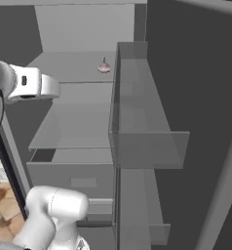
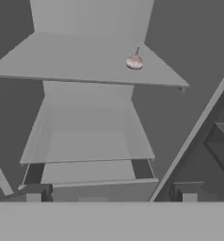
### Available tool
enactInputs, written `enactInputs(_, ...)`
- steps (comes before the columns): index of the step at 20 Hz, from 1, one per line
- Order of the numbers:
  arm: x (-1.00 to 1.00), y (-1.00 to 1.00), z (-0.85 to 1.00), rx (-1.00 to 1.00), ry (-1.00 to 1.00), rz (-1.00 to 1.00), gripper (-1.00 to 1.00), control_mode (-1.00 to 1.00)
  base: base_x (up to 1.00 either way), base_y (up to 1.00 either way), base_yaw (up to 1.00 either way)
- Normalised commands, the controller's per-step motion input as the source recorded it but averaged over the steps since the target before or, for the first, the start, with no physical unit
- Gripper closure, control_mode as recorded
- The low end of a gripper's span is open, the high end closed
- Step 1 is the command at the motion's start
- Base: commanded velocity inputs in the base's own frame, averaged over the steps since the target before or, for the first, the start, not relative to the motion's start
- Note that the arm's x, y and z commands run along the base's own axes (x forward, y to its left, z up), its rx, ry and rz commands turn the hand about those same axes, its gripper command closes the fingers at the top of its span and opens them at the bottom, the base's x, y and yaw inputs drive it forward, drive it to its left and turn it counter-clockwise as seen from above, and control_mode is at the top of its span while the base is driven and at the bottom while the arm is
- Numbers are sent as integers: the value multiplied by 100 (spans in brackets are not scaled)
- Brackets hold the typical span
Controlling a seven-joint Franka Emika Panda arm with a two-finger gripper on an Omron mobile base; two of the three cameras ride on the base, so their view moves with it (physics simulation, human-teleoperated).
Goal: Grab the lemon and garlic from the fridge, place them in the blender, close the lid, and turn on the blender to create a marinade.
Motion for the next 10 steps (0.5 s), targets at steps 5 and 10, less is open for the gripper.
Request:
enactInputs(5, 11, -1, -2, 0, -5, -4, -100, -100, 0, 0, 0)
enactInputs(10, 74, 0, 5, 8, -5, -20, -100, -100, 0, 0, 0)
